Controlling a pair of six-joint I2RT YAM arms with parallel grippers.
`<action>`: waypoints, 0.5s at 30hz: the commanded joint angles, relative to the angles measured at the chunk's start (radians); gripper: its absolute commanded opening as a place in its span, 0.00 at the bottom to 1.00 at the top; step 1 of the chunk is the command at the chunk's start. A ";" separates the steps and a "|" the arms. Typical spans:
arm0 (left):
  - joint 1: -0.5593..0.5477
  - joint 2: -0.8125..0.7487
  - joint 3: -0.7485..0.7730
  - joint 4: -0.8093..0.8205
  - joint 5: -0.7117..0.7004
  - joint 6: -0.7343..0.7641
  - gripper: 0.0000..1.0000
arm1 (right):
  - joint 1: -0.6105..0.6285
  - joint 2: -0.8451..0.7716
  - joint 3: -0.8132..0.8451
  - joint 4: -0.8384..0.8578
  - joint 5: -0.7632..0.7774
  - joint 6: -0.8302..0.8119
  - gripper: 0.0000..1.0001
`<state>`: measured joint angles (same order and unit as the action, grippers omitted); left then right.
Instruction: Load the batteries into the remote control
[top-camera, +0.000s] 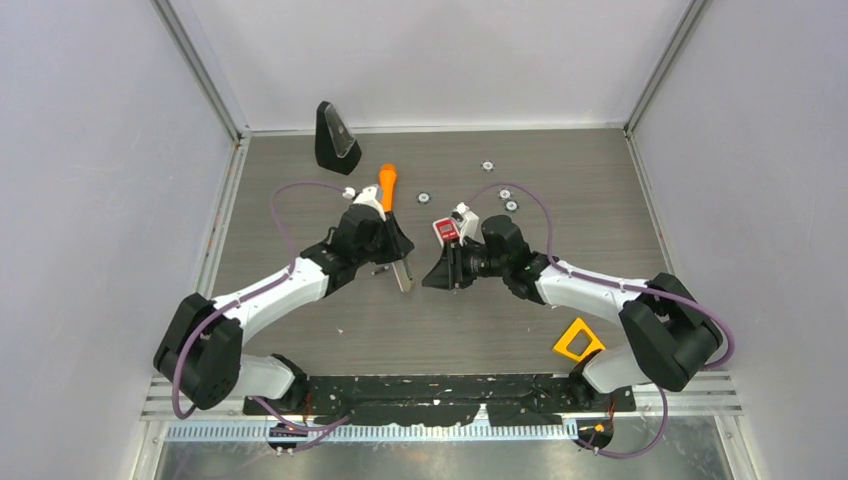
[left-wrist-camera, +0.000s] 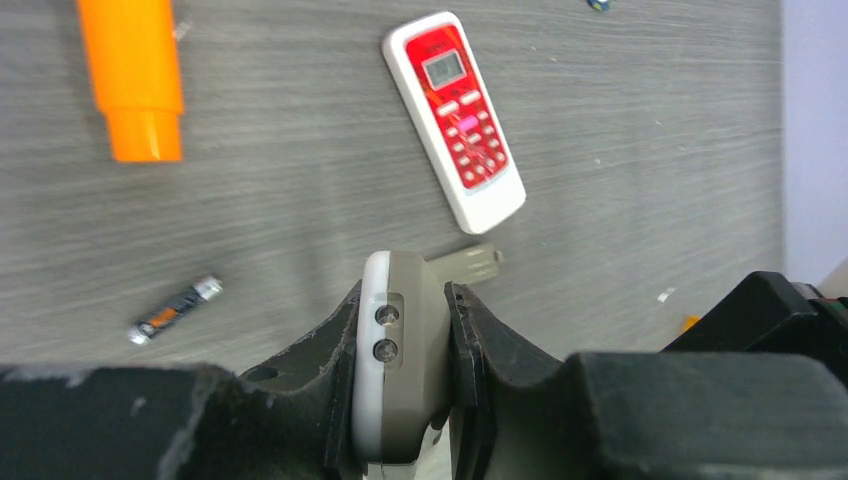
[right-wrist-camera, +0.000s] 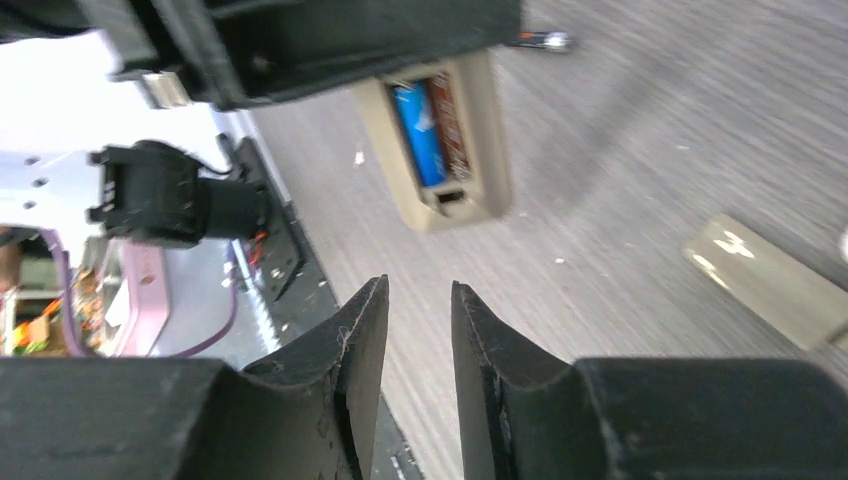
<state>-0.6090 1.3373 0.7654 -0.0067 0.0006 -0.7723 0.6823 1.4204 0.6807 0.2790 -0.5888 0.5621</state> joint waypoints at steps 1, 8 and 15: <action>-0.028 -0.001 0.076 -0.059 -0.138 0.196 0.00 | -0.005 -0.064 0.001 -0.104 0.186 -0.092 0.36; 0.004 -0.084 -0.019 0.165 0.303 0.387 0.00 | -0.005 -0.148 -0.002 -0.161 0.268 -0.147 0.36; 0.056 -0.218 -0.052 0.270 0.665 0.382 0.00 | -0.004 -0.374 -0.058 -0.180 0.263 -0.132 0.50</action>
<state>-0.5766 1.2152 0.7136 0.1047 0.4034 -0.4248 0.6788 1.1778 0.6502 0.0795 -0.3382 0.4423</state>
